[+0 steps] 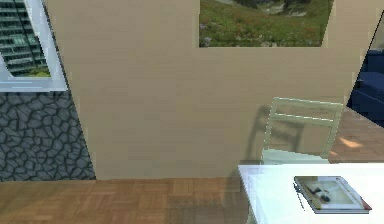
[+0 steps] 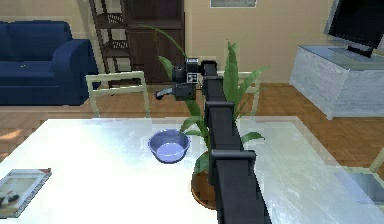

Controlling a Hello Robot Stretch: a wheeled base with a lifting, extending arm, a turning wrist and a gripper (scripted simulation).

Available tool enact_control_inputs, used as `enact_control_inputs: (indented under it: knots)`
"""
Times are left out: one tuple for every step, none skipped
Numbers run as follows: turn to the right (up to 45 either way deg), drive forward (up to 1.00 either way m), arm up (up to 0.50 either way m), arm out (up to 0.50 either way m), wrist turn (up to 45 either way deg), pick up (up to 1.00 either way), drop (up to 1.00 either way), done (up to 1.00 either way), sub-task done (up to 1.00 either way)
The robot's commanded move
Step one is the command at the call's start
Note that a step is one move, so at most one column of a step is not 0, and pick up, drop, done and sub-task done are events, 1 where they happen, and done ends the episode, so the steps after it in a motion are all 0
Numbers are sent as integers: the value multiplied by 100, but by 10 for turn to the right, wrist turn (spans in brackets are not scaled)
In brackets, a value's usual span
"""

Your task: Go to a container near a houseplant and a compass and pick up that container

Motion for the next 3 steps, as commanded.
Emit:
enact_control_inputs:
  knots:
    - [0,0,-30,0,0,0,0,0,0]
    - [0,0,0,0,0,100,0,0,0]
    - [0,0,10,0,0,0,0,0,0]
